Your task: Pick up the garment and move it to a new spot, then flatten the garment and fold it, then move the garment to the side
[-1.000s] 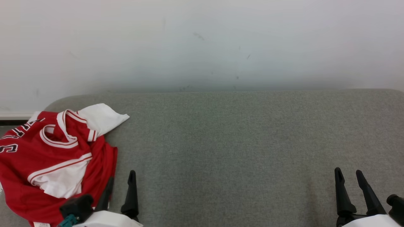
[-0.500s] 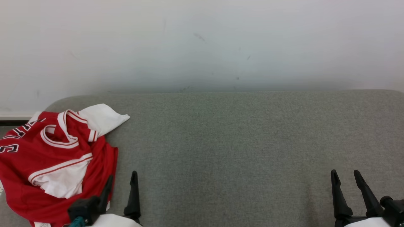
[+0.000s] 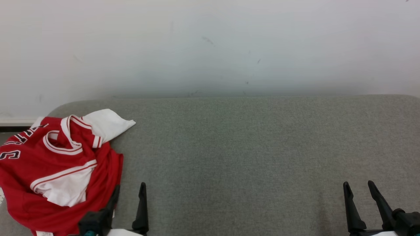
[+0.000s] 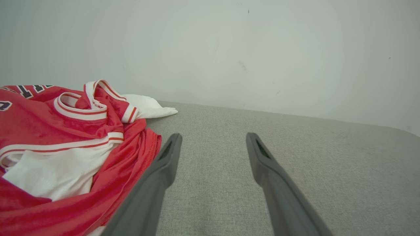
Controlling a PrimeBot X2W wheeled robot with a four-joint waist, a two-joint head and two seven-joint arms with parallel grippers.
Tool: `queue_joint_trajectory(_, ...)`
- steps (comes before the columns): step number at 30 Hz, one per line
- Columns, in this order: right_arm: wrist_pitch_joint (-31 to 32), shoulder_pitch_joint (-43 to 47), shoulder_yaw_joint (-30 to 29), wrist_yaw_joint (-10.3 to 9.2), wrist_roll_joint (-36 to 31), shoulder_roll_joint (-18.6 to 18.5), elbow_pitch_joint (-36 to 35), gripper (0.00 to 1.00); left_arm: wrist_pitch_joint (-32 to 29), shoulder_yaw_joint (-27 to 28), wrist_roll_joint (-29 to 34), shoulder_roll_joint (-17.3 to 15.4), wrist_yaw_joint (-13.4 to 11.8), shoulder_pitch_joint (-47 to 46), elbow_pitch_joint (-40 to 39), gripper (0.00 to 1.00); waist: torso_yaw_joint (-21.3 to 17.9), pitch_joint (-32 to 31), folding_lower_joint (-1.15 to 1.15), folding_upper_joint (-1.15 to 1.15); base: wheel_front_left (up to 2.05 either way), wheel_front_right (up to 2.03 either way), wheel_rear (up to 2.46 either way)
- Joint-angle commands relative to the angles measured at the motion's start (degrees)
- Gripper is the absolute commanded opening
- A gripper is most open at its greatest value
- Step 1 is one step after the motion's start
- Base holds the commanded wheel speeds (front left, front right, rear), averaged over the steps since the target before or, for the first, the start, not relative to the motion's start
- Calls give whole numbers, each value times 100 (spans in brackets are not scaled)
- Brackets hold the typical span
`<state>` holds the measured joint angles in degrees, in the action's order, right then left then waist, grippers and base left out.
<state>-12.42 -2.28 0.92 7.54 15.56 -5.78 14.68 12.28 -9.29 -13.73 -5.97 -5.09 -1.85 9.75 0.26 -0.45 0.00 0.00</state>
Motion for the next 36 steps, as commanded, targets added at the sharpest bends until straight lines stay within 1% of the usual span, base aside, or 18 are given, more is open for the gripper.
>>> queue_joint_trajectory(1, -47, 16, -31, -8, -137, -36, -5, 100, 71, -3, 168, -7, 12, 52, -9, 100, -2, 1, 0, 0, 0, 0, 0)
queue_joint_trajectory(9, -143, 72, -190, -9, -289, -26, 39, 100, 159, -8, 468, 34, 43, 84, 131, 100, -1, -9, 0, 0, 0, 0, 0)
queue_joint_trajectory(24, -291, 133, -152, -10, -793, -44, 64, 100, 301, 34, 1054, 101, 49, 119, 176, 100, 14, -11, 0, 0, 0, 0, 0)
queue_joint_trajectory(27, -282, 140, -141, -10, -734, -42, 71, 100, 291, 62, 1032, 121, 75, 114, 188, 100, 44, -17, 0, 0, 0, 0, 0)
queue_joint_trajectory(31, -282, 162, -105, -10, -675, -54, 73, 100, 290, 58, 1016, 157, 115, 87, 207, 100, 199, -43, 0, 0, 0, 0, 0)
queue_joint_trajectory(36, -282, 237, -38, -10, -643, -42, 87, 100, 290, 73, 996, 194, 126, 146, 215, 100, 574, -112, 0, 0, 0, 0, 0)
